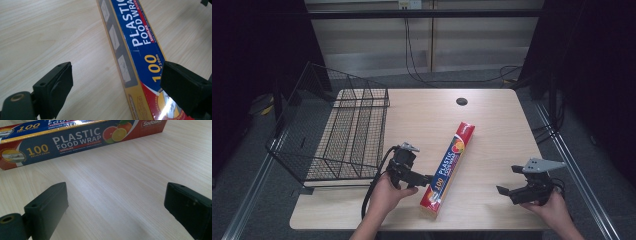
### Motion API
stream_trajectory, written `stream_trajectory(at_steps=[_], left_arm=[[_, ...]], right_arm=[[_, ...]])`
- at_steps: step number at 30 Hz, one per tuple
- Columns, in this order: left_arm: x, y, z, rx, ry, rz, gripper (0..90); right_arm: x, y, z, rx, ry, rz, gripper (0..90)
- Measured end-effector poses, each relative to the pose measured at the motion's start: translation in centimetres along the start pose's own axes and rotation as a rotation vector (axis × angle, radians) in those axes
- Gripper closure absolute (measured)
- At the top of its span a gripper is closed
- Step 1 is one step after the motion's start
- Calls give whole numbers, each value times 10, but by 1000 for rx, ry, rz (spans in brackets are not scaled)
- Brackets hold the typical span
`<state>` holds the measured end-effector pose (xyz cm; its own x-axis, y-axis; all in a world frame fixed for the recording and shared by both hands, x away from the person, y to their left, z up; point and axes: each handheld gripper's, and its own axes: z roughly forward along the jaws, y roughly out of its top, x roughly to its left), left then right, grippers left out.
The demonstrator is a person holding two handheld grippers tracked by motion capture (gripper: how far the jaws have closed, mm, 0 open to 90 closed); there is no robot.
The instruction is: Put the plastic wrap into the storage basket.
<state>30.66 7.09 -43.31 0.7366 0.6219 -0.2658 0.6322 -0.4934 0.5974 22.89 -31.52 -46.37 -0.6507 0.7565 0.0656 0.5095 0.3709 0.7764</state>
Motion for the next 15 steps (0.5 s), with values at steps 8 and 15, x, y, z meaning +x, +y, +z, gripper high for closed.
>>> stream_trajectory(at_steps=[8,15], left_arm=[[-5,10,4,-5,-33,34,192],[-3,23,9,13,-80,23,192]], right_arm=[[0,0,0,-4,-8,7,48],[0,0,0,-9,-8,11,46]])
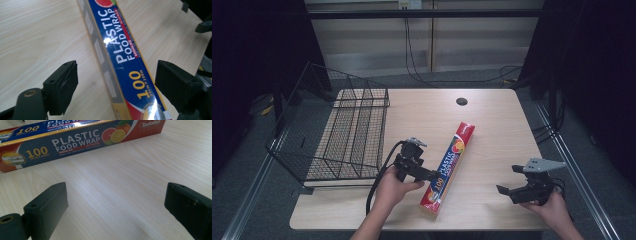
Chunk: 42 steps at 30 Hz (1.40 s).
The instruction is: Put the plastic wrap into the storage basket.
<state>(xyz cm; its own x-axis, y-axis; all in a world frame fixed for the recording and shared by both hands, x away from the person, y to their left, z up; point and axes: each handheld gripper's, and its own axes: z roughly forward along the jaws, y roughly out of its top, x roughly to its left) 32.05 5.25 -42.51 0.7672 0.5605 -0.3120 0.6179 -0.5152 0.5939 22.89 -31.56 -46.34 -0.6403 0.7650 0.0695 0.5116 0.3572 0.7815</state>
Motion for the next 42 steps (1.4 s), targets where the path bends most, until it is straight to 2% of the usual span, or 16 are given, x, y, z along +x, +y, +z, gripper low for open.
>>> stream_trajectory(at_steps=[2,5,10,11,16,19,23,26,29,31,34,42], left_arm=[[-2,3,2,-6,5,-15,179],[1,11,6,12,3,-31,162],[2,18,13,30,3,-26,187],[1,22,17,45,17,-28,187],[-1,31,27,77,19,-35,192],[-1,34,30,82,12,-43,194],[-1,39,36,109,24,-50,197],[-1,43,39,106,43,-61,202],[-2,48,45,124,56,-68,204],[-3,49,47,131,60,-57,213],[-4,51,50,123,63,-67,220],[-3,54,61,151,70,-80,215]], right_arm=[[0,0,0,2,-1,4,44],[0,0,1,3,1,9,38],[0,0,0,-1,5,3,41],[1,0,0,-2,6,3,42],[1,0,0,0,6,2,43],[1,0,0,0,7,1,40],[1,0,0,0,11,0,42],[2,0,0,3,16,-1,42],[2,1,0,-3,11,0,45],[2,1,-1,-5,12,1,45],[2,1,-1,-5,13,1,45],[2,1,-1,-6,16,2,46]])
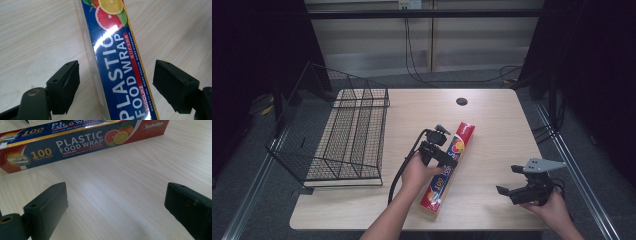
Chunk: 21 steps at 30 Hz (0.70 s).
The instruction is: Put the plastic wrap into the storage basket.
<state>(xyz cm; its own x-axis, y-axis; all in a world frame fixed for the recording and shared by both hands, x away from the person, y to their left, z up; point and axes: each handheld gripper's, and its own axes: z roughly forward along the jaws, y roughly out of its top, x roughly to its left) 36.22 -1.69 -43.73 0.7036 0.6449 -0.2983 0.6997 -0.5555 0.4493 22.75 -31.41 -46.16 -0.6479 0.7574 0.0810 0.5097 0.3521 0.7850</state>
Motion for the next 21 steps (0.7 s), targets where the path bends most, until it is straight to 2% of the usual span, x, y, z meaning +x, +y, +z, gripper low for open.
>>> stream_trajectory(at_steps=[4,5,7,10,11,13,18,20,21], left_arm=[[1,2,4,19,7,0,209],[0,2,5,23,21,1,207],[-1,3,7,8,14,-7,206],[-2,5,8,29,20,-1,199],[-4,5,10,15,23,-20,199],[-5,6,12,34,30,-4,195],[-8,8,17,47,44,-7,194],[-8,8,20,56,54,4,207],[-10,9,21,64,58,-5,220]], right_arm=[[0,0,0,0,2,0,49],[0,0,0,0,3,-2,49],[0,0,0,0,2,-3,49],[0,0,1,1,2,-4,49],[0,0,0,1,4,-4,49],[0,0,0,-3,7,0,49],[0,0,0,0,6,0,49],[0,0,1,1,8,-4,51],[0,0,0,-1,7,-3,52]])
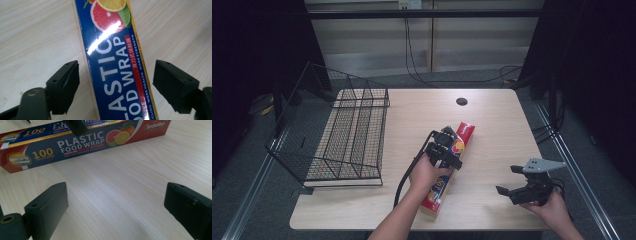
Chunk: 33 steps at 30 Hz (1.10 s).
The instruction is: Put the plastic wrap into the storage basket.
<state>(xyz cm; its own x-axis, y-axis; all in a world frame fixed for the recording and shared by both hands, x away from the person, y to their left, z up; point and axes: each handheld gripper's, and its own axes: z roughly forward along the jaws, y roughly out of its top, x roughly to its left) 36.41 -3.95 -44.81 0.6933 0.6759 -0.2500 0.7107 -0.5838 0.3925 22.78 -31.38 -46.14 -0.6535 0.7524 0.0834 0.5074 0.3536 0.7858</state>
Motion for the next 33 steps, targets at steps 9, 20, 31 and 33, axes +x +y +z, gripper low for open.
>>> stream_trajectory(at_steps=[9,20,31,33], left_arm=[[-1,2,6,17,16,2,238],[-7,4,7,35,60,14,332],[-7,6,7,68,60,-43,354],[-12,6,7,63,91,-25,361]], right_arm=[[-1,0,-1,-11,-3,2,51],[-2,0,-2,-14,-3,6,51],[-2,1,-3,-23,-3,8,51],[-3,1,-3,-24,-4,9,51]])
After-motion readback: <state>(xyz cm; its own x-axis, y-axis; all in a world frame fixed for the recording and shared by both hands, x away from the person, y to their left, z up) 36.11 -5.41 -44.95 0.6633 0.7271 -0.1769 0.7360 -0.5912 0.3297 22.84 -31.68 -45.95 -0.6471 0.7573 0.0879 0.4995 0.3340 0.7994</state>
